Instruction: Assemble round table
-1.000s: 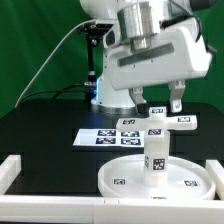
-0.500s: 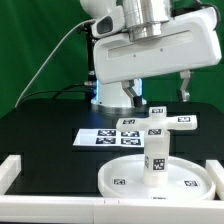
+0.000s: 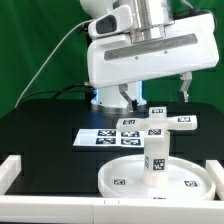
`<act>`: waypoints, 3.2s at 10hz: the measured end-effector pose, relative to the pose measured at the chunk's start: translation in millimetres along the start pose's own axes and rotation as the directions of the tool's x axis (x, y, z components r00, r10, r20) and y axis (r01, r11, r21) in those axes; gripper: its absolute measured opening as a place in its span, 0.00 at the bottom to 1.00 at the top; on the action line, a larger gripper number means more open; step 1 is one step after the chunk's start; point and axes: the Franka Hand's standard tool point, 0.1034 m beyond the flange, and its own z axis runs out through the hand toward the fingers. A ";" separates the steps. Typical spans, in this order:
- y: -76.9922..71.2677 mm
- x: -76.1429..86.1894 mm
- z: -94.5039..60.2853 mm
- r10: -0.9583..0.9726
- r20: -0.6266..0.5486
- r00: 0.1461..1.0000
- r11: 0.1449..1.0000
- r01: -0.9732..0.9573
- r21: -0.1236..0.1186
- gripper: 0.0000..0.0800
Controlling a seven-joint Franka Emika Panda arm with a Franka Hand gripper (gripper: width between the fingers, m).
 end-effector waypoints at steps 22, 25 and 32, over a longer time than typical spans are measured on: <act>7.4 4.1 19.9 -0.063 0.051 0.997 0.995 0.067 -0.072 0.13; 8.5 3.7 20.2 -0.066 0.052 0.996 0.995 0.070 -0.071 0.01; -3.1 9.4 4.8 -0.529 0.141 0.837 0.843 0.538 -0.027 0.37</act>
Offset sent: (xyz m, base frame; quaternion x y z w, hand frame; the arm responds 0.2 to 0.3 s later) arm 0.0099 0.0103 0.0016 0.0247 0.0134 -0.2677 0.9631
